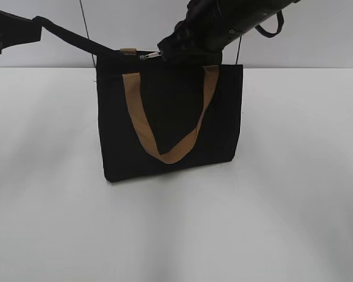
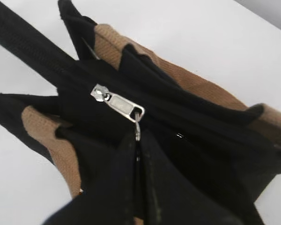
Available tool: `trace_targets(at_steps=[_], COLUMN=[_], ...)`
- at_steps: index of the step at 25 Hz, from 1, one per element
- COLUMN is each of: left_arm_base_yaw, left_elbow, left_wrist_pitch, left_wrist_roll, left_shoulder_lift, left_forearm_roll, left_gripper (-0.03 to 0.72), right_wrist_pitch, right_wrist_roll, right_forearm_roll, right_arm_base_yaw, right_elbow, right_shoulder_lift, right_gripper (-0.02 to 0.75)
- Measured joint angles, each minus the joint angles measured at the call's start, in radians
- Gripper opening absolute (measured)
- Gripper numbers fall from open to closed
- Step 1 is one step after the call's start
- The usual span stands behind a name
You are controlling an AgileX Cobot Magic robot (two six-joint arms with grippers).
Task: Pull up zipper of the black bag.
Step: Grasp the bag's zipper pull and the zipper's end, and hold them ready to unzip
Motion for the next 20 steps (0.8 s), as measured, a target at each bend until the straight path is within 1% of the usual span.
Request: trace_targets(at_steps=[5,11,13,20], left_arm_base_yaw=[0.000,0.000,0.000,0.000], left_elbow=[0.000,0.000,0.000,0.000], left_wrist_pitch=[0.012,0.012,0.012,0.011], left_wrist_roll=[0.000,-0.001,-0.004,-0.004], left_shoulder_lift=[0.000,0.000,0.000,0.000], left_forearm_roll=[0.000,0.000,0.000,0.000], left_gripper=[0.016,0.016,0.016,0.016], right_wrist_pitch=[0.006,0.015,0.019,0.041], right_wrist_roll=[0.044,0.131,0.157,0.211], right_forearm_roll=[-0.082,-0.208,-0.226,-0.237], right_arm_base_yaw=[-0.001,-0.010,-0.024,-0.096], right_elbow=[-0.011,-0.011,-0.011,-0.011], right_shoulder_lift=[0.000,0.000,0.000,0.000], right_gripper=[-0.015,-0.015,-0.015,-0.015])
